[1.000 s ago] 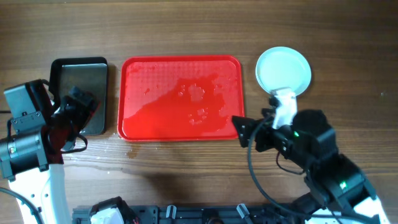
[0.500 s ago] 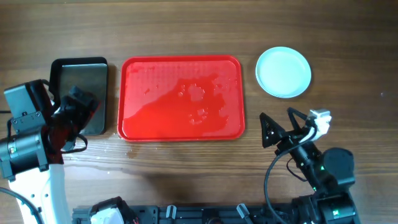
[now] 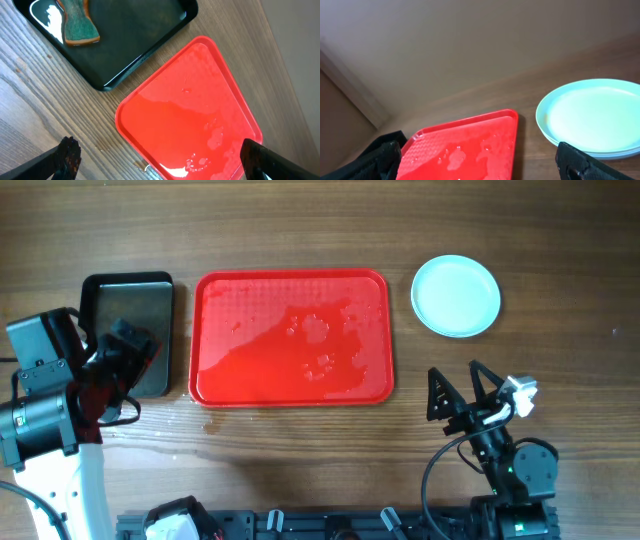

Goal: Clean dirty plates on tray and stack at the side

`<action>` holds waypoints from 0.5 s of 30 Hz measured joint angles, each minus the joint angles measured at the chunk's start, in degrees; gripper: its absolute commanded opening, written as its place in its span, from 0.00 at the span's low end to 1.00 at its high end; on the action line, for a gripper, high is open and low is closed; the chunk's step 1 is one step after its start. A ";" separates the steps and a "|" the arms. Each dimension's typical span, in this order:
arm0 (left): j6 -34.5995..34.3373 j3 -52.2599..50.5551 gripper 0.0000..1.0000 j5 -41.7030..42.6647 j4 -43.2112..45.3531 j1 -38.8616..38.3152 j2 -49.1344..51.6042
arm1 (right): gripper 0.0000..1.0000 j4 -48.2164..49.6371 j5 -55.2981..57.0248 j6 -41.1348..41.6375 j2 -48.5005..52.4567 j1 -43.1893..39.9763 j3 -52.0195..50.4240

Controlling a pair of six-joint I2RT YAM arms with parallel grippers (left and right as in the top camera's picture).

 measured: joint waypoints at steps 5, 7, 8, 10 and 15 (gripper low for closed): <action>0.00 0.00 1.00 0.00 0.02 0.00 0.00 | 1.00 -0.85 1.18 -0.31 -2.54 -0.07 -1.27; 0.00 0.00 1.00 0.00 0.00 0.00 0.00 | 1.00 -0.92 1.55 -2.32 -2.71 -0.07 -1.27; 0.00 0.00 1.00 0.00 0.02 0.00 0.00 | 1.00 -0.94 1.60 -3.82 -2.71 -0.07 -1.27; 0.00 0.00 1.00 0.00 0.00 0.00 0.00 | 1.00 -0.96 1.79 -7.52 -2.71 -0.07 -1.27; 0.00 0.00 1.00 0.00 0.00 0.00 0.00 | 1.00 -1.11 2.64 -20.83 -2.71 -0.07 -1.27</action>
